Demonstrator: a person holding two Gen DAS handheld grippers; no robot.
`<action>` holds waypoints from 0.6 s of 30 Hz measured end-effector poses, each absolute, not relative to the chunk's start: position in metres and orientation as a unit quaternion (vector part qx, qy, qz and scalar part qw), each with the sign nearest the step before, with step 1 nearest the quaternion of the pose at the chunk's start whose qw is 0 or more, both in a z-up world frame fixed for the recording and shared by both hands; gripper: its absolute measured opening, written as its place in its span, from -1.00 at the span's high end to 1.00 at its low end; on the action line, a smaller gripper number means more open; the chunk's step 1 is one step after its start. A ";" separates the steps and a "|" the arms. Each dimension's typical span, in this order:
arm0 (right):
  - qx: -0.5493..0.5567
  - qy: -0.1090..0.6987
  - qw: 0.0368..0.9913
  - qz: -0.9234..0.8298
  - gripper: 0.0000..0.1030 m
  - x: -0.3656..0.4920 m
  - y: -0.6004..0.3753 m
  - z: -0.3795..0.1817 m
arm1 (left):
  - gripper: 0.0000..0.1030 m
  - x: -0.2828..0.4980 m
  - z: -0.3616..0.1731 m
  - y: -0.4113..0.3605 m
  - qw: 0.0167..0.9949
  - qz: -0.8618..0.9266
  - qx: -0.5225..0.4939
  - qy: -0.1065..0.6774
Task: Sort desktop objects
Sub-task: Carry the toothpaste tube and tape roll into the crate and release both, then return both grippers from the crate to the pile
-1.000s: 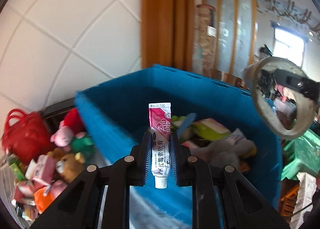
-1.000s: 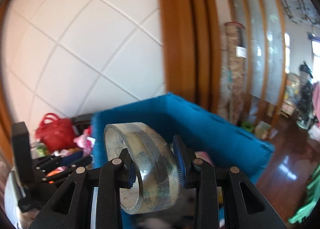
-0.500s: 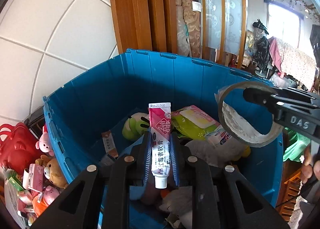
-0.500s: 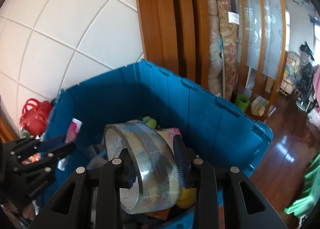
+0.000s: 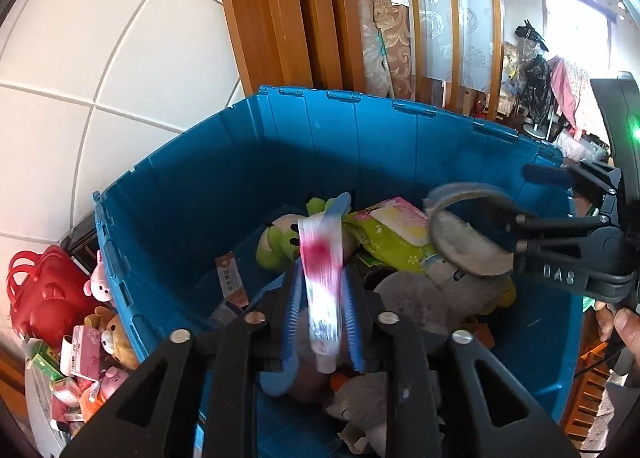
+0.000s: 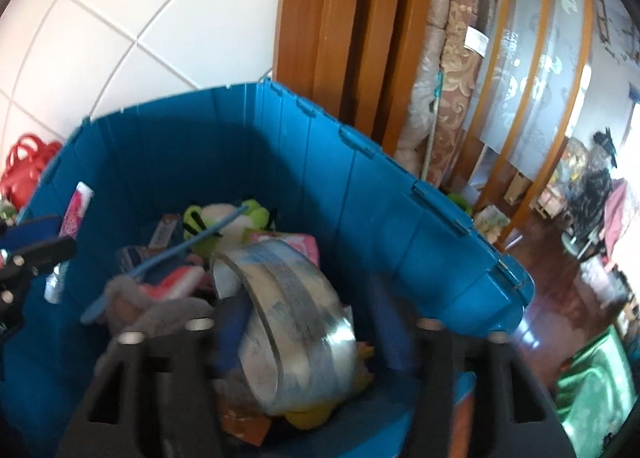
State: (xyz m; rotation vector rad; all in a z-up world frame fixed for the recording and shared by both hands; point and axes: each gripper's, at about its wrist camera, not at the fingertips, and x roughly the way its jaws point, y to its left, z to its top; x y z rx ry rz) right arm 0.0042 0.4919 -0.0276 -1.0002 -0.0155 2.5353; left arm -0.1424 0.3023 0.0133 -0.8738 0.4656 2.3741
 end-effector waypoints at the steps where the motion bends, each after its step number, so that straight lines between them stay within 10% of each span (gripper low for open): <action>1: -0.360 -0.016 0.207 0.909 -0.66 0.004 0.490 -0.029 | 0.21 -0.141 0.014 0.302 0.278 0.887 -0.324 0.173; 5: -0.362 -0.035 0.205 0.909 -0.99 0.005 0.486 -0.028 | -0.38 -0.136 0.019 0.299 0.277 0.894 -0.309 0.170; 18: -0.357 -0.052 0.198 0.911 -1.00 0.024 0.460 -0.022 | -0.43 -0.122 0.026 0.264 0.256 0.916 -0.280 0.129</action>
